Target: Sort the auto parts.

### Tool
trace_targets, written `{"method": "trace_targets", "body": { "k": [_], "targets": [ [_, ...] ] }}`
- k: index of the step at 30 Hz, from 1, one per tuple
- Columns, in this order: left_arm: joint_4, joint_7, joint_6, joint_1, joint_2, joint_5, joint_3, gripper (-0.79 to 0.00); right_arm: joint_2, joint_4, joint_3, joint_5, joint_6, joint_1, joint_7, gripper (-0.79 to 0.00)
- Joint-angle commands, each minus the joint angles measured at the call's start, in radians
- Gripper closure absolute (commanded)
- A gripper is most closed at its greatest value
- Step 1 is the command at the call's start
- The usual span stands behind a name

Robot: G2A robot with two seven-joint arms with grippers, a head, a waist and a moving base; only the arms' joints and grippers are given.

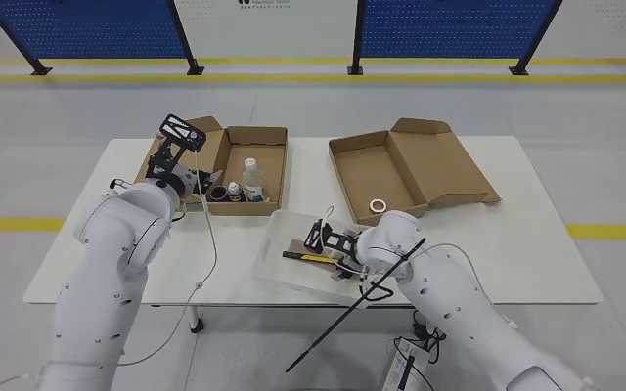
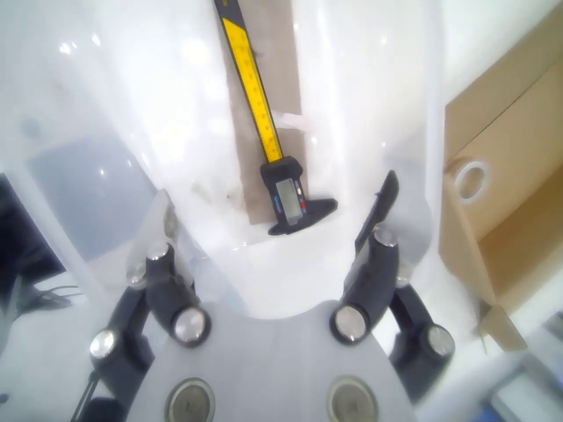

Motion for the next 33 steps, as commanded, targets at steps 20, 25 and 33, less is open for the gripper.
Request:
{"method": "trace_targets", "body": {
  "k": [20,25,33],
  "targets": [
    [0.000,0.000,0.000,0.000,0.000,0.000,0.000,-0.785,-0.027,0.159,-0.084,0.046,-0.003,0.068,-0.006,-0.514],
    [0.000,0.000,0.000,0.000,0.000,0.000,0.000,-0.785,-0.030,0.172,-0.094,0.030,0.007,0.076,-0.001,-0.499],
    [0.000,0.000,0.000,0.000,0.000,0.000,0.000,-0.785,-0.038,0.199,-0.122,0.003,0.001,0.099,0.013,-0.486]
  ]
}}
